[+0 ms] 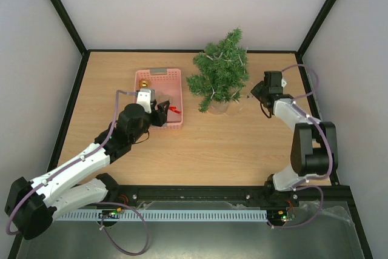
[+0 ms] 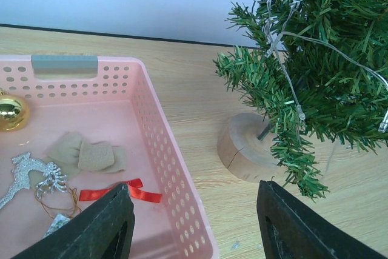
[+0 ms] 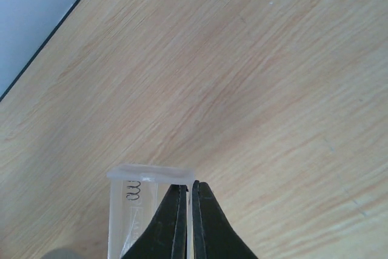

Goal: Decorate the small christmas tree
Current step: Wrap the decoration item around the Christmas tree.

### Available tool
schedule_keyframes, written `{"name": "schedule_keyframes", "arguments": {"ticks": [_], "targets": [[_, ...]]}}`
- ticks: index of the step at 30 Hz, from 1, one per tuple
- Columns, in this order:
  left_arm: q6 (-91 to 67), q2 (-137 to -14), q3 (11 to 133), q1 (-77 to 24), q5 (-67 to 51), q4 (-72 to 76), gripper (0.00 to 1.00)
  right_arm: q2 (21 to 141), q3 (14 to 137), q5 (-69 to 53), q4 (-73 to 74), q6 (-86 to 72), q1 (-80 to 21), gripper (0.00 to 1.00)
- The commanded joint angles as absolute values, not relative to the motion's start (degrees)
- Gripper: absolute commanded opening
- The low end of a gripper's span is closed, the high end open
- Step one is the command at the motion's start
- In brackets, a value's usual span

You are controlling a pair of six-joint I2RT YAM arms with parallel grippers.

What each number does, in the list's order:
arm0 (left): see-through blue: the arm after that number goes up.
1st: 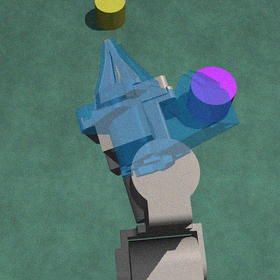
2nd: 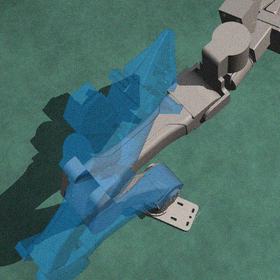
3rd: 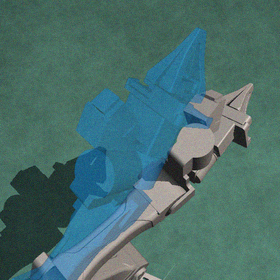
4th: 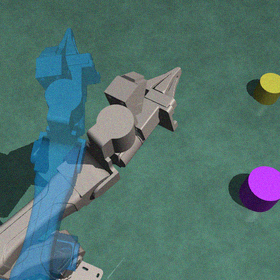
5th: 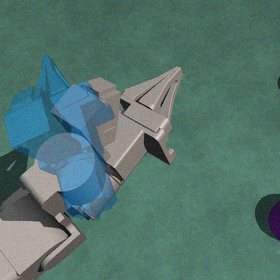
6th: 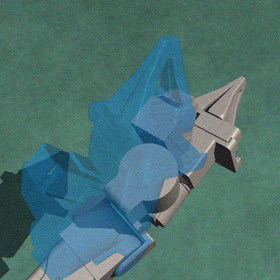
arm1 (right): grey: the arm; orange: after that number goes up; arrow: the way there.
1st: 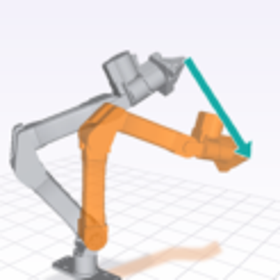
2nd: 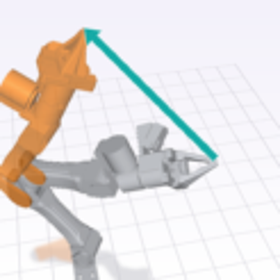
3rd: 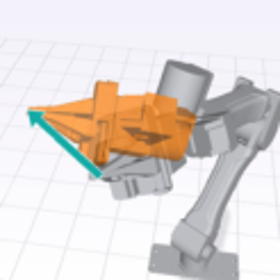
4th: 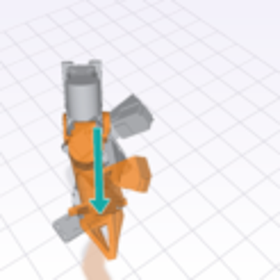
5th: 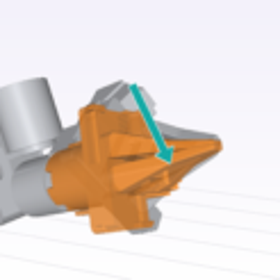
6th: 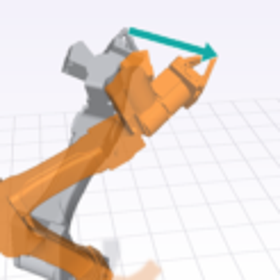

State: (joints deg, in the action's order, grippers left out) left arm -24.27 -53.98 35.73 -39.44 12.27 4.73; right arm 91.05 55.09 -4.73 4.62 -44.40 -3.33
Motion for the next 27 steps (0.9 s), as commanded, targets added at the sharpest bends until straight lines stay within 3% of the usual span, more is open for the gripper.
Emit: {"name": "schedule_keyframes", "arguments": {"ticks": [1, 7, 15, 27], "targets": [[-22.94, -54.19, 37.02, -39.02, 12.50, 3.97, 0.57, 83.13, 50.60, -2.58, 6.94, -41.48, -3.25, 0.02], [-22.16, -56.12, 38.00, -39.03, 11.80, 3.60, 0.58, 72.03, 43.91, -4.25, 7.78, -40.32, -3.25, 0.02], [-21.97, -57.38, 39.28, -39.02, 11.17, 3.29, 0.58, 61.98, 44.04, -4.76, 7.27, -38.00, -3.25, 0.02], [-21.75, -56.98, 40.51, -39.02, 11.29, 1.53, 0.58, 69.96, 56.85, -10.50, 0.39, -37.75, -2.76, 0.02]]}}
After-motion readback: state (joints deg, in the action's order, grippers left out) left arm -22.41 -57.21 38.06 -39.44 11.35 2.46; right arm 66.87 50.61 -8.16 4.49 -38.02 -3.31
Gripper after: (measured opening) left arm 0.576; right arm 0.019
